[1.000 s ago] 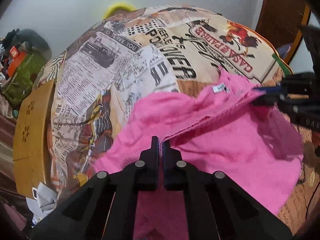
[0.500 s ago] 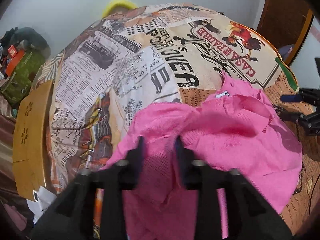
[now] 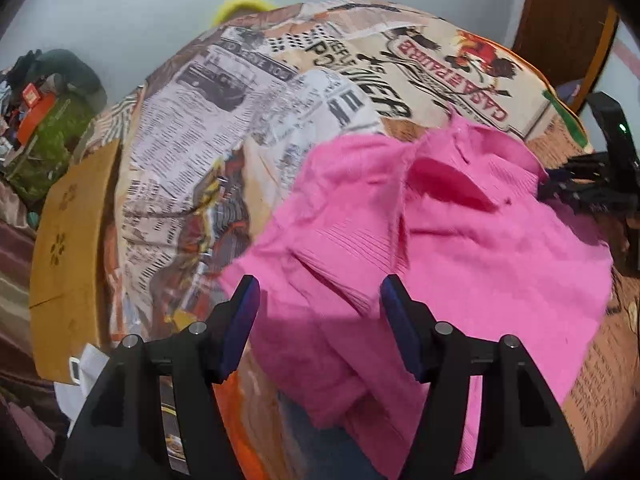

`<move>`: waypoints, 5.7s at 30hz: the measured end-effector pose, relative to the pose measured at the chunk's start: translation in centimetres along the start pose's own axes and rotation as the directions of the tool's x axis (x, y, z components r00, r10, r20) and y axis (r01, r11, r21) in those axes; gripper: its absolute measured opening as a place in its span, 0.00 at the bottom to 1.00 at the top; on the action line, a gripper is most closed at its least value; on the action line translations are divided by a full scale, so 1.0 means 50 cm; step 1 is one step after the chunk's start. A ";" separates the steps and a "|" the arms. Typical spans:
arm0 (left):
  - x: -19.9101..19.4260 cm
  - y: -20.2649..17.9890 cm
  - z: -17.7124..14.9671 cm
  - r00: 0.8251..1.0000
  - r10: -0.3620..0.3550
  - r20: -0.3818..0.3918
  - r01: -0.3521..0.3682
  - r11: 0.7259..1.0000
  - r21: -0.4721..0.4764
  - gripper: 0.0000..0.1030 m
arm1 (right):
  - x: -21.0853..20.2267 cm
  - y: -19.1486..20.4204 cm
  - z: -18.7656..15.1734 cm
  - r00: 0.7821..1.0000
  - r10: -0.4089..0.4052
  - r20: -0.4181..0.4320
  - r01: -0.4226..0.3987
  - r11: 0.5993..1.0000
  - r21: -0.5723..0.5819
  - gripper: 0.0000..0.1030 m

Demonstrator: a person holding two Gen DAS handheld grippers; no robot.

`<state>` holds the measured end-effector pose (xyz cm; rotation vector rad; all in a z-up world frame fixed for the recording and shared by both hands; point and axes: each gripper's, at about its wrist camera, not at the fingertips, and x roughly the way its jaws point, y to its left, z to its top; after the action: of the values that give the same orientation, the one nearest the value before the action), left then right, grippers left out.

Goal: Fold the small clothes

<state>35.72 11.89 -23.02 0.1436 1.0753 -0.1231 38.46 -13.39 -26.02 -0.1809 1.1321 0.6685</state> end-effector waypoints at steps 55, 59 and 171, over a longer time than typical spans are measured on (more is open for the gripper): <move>-0.003 0.075 0.076 0.997 0.062 0.044 -0.056 0.990 -0.133 0.26 | -0.073 -0.058 0.091 0.992 -0.007 0.127 -0.006 0.995 0.102 0.08; -0.051 0.053 0.020 0.998 0.043 0.037 -0.037 0.989 -0.143 0.43 | -0.117 -0.029 0.044 0.994 0.007 0.113 -0.017 0.996 0.084 0.25; -0.146 0.000 -0.214 1.000 0.010 -0.016 -0.013 0.983 -0.184 0.62 | -0.156 0.179 -0.135 1.000 -0.018 -0.012 0.017 0.999 -0.040 0.56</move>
<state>23.04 14.02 -21.57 -0.0157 1.0947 -0.0116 26.07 -12.53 -20.38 -0.2285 1.1284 0.6755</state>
